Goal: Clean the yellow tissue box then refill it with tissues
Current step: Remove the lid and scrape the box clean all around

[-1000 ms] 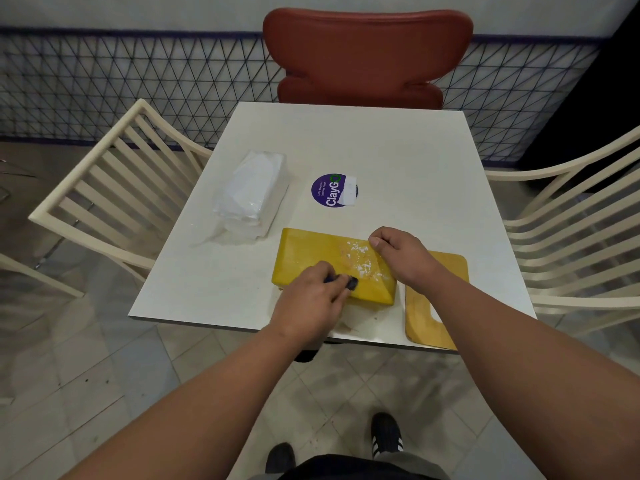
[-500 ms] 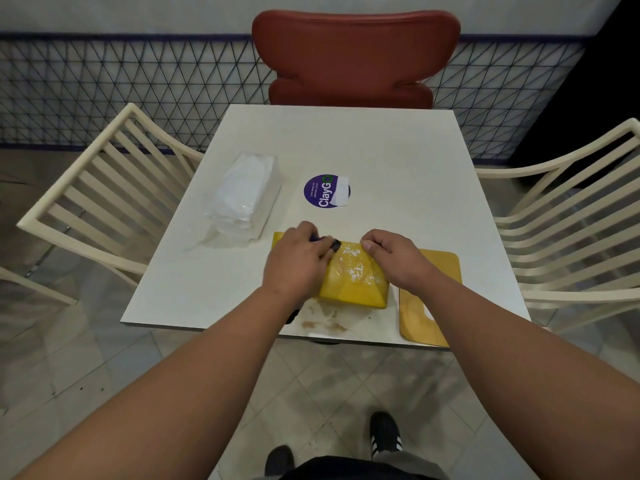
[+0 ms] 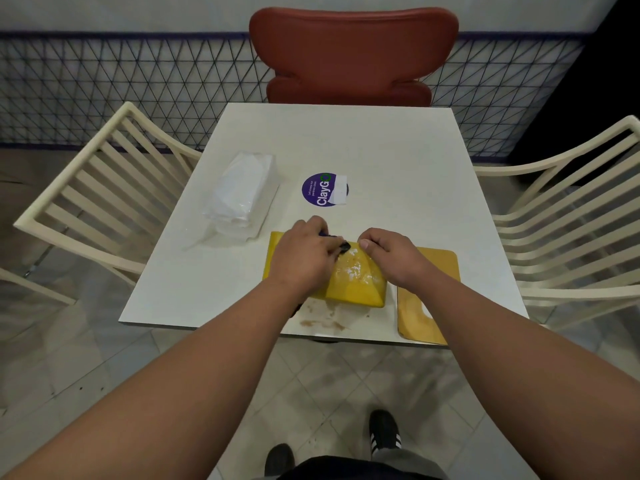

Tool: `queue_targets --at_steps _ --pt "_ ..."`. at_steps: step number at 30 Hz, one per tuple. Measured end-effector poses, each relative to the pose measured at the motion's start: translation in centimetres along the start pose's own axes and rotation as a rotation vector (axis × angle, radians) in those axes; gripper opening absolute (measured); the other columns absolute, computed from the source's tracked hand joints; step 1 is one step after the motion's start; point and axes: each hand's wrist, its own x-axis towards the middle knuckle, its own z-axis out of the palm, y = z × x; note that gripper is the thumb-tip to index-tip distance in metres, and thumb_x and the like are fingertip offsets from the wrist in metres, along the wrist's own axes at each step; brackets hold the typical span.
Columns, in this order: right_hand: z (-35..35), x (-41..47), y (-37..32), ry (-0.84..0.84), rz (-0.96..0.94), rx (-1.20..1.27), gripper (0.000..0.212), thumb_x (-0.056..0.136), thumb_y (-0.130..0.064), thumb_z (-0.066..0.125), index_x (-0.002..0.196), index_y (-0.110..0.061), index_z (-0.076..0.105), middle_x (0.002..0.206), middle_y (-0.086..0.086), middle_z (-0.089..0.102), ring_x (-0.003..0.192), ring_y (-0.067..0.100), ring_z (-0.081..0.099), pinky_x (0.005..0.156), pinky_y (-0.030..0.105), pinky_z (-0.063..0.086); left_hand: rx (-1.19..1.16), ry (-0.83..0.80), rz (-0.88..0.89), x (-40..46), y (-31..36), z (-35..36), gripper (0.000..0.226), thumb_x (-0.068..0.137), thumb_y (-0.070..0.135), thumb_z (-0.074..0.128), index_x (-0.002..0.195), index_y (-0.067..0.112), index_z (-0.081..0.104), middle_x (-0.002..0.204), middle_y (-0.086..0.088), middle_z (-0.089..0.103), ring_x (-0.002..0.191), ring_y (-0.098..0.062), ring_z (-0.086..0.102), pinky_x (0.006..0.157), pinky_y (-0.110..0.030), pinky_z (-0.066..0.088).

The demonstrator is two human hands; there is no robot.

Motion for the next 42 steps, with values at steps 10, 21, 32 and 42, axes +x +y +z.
queue_targets --at_steps 10,21,32,42 --pt "0.0 0.0 0.0 -0.003 -0.002 -0.025 0.02 0.1 -0.023 0.046 0.097 -0.016 0.064 0.094 0.001 0.066 0.09 0.02 0.058 0.079 0.033 0.046 -0.029 -0.059 0.023 0.6 0.9 0.0 0.025 0.09 0.032 0.056 0.102 0.023 0.075 0.097 -0.006 0.059 0.085 -0.029 0.052 0.073 -0.039 0.047" --pt "-0.1 0.1 0.3 -0.006 0.01 -0.009 0.018 0.1 -0.024 0.045 0.094 -0.019 0.062 0.09 -0.003 0.062 0.084 0.015 0.053 0.07 0.024 0.04 -0.035 0.008 -0.113 -0.8 -3.1 -0.9 0.017 0.088 0.026 0.066 0.101 0.021 0.076 0.099 -0.007 0.059 0.091 -0.031 0.055 0.077 -0.039 0.05" --pt "0.0 0.0 0.1 0.013 0.013 0.014 0.017 0.1 -0.023 0.045 0.093 -0.02 0.06 0.091 -0.004 0.062 0.086 0.014 0.053 0.073 0.027 0.041 -0.039 -0.035 -0.166 -1.8 -1.3 -0.4 0.026 0.094 0.033 0.054 0.114 0.025 0.07 0.106 -0.005 0.054 0.09 -0.024 0.056 0.073 -0.035 0.049" --pt "0.0 0.0 0.2 0.02 0.004 -0.024 0.017 0.1 -0.024 0.045 0.096 -0.019 0.061 0.092 -0.005 0.061 0.086 0.014 0.053 0.07 0.024 0.04 -0.102 -0.028 -0.175 -2.4 -0.6 0.0 0.028 0.096 0.036 0.052 0.115 0.025 0.069 0.106 -0.002 0.054 0.086 -0.02 0.056 0.069 -0.029 0.045"
